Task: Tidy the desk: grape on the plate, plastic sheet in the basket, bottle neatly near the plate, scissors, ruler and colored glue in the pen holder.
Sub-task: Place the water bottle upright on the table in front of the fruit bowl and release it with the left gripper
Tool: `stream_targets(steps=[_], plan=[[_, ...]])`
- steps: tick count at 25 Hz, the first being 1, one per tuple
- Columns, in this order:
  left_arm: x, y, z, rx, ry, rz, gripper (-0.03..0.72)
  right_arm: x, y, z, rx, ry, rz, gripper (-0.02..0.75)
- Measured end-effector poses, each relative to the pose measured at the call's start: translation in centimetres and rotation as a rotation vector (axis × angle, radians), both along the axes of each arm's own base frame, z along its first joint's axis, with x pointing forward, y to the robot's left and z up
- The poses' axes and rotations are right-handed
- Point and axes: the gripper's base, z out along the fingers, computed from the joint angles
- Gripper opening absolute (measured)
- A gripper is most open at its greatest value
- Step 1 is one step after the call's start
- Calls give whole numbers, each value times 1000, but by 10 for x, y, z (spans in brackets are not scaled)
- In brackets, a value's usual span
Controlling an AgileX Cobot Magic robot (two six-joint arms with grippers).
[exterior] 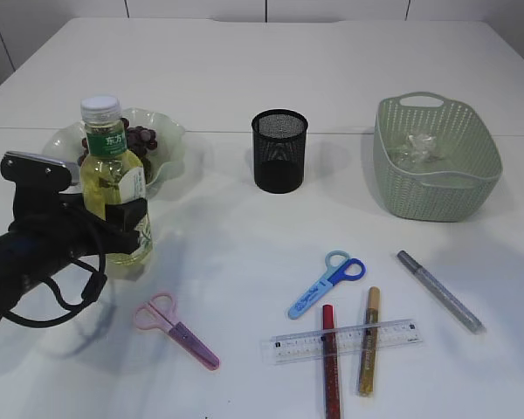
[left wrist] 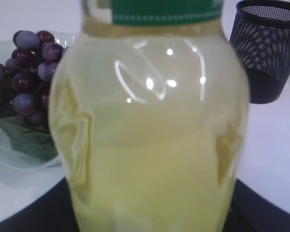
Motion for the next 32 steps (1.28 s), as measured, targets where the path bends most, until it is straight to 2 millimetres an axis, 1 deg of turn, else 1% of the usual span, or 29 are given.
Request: stream_targets(steps=[2,13,16,20,21,23,27,32], plan=[[3,-1,-7,3,12,3,433,0,0,0,-2,0,0,438],[20,-4,-21,-24,-57,14,440,0,-1,0,-15,-1,2,438],[21,-4,-21,-25,-59,18,494,0,-1,0,-15,-1,2,438],[20,-4,-21,-23,-51,18,614,0,-1,0,-15,-1,2,438],[20,-4,-22,-22,-49,18,635,0,-1,0,-15,-1,2,438],[20,-4,-21,-22,-48,18,654,0,-1,0,-16,-1,4,438],[22,-5,-7,-33,-87,20,664,0,-1,0,-17,-1,3,438],[23,-6,18,-48,-154,0,665,0,-1,0,-17,-1,3,438]])
